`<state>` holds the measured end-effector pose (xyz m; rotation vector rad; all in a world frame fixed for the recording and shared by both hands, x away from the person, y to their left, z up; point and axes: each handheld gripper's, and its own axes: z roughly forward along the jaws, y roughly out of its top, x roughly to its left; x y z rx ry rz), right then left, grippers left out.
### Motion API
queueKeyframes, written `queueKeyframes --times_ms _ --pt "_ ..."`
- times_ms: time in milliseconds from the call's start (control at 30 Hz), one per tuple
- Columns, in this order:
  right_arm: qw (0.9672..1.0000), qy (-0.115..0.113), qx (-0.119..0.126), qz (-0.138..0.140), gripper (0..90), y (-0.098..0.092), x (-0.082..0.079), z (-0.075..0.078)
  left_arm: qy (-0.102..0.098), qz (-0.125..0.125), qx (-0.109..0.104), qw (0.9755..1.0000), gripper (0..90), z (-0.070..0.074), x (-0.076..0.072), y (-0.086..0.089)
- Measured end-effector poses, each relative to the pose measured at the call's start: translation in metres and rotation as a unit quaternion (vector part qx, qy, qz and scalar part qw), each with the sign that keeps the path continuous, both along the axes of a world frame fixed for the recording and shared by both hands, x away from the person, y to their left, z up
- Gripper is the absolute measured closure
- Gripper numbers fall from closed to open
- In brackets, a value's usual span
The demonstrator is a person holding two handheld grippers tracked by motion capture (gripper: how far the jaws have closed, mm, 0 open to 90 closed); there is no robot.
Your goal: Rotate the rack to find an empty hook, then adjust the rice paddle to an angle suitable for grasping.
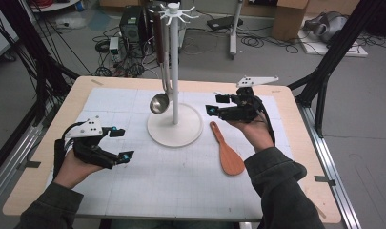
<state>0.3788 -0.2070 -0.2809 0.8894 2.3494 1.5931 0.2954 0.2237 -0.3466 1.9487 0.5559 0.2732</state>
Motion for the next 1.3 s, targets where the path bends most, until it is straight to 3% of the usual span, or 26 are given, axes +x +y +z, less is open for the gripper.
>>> queueKeyframes --times_ms 200,867,1100,1167,1300 --pt "0.9998 0.017 -0.005 -0.008 31.3 -0.007 -0.003 -0.014 0.001 -0.001 0.003 1.0 15.4 -0.002 0.0 -0.002" --pt "0.9984 0.038 -0.031 -0.027 29.9 -0.025 -0.015 -0.057 -0.003 0.003 0.011 0.9999 14.1 -0.011 -0.007 -0.004" --pt "0.9968 0.049 -0.052 -0.036 41.7 -0.034 -0.02 -0.076 -0.006 0.009 0.008 0.9999 14.0 -0.016 -0.014 -0.002" --pt "0.9952 0.058 -0.068 -0.039 45.6 -0.034 -0.019 -0.08 -0.006 0.011 0.009 0.9999 14.0 -0.016 -0.015 -0.001" --pt "0.9934 0.058 -0.091 -0.041 61.4 -0.034 -0.021 -0.088 -0.007 0.014 0.009 0.9998 14.0 -0.018 -0.016 0.001"
